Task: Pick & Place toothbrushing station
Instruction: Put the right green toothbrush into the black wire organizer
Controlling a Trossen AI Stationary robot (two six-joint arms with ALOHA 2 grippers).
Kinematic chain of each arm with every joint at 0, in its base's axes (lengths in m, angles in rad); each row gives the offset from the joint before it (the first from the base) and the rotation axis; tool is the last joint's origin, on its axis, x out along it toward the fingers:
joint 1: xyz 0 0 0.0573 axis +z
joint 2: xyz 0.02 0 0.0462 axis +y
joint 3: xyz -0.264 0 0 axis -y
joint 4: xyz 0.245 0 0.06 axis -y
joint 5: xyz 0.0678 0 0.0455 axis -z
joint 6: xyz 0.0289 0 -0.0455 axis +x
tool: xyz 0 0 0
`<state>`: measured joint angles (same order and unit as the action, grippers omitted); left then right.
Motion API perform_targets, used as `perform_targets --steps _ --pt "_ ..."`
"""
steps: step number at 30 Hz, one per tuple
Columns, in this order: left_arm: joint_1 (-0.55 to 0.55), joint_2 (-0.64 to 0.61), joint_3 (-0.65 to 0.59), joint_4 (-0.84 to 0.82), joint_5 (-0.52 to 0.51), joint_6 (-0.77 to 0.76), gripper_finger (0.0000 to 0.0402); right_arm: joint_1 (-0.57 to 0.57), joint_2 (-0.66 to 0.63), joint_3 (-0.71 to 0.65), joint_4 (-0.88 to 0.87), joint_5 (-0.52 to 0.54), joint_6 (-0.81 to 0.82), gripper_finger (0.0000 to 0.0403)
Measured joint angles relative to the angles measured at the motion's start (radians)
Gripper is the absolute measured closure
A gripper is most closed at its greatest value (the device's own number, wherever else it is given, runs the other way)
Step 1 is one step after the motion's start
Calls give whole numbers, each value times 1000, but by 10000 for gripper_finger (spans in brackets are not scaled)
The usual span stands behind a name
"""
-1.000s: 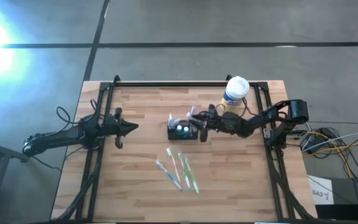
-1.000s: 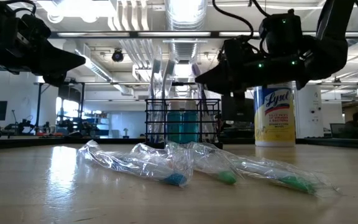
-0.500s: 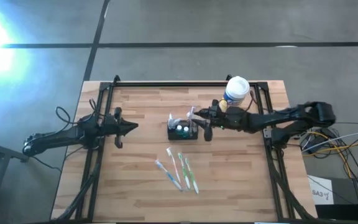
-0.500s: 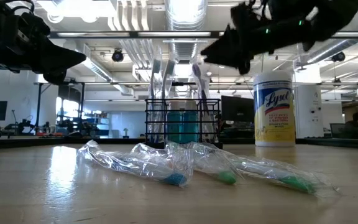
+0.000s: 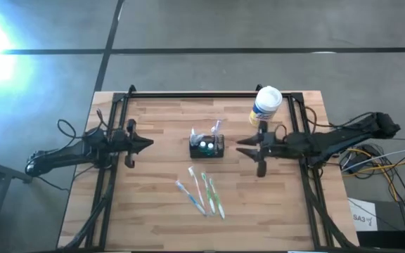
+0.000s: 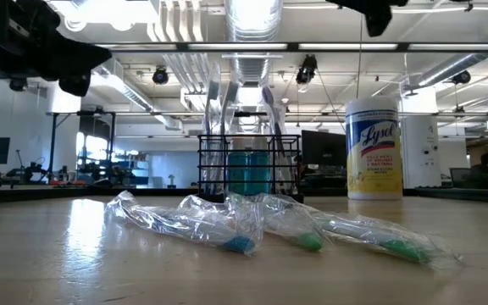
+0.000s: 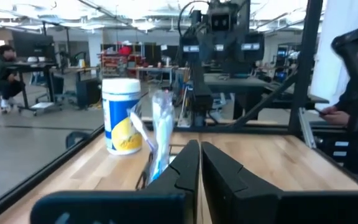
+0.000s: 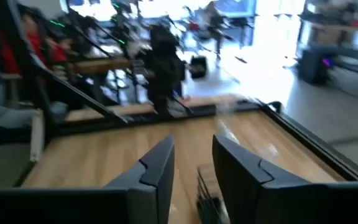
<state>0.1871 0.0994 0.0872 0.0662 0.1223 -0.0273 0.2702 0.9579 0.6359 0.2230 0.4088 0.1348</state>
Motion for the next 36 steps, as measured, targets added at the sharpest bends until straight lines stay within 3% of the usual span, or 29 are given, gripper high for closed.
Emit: perform_targets --steps 5,8,14,21,25,36 --pt "0 0 18 -3 10 -3 381 144 -48 -3 -114 205 30 339" --pt "0 0 18 -17 17 1 381 209 -45 -9 -116 252 8 364" --pt "0 0 18 -43 17 8 381 263 -72 -51 -86 254 -92 393" --pt "0 0 15 -45 16 8 381 261 -218 -206 202 112 -257 394" --pt "0 0 15 -45 16 4 381 259 -312 -341 343 142 -244 394" --pt "0 0 14 -45 15 -7 381 259 -579 -555 335 199 -219 394"
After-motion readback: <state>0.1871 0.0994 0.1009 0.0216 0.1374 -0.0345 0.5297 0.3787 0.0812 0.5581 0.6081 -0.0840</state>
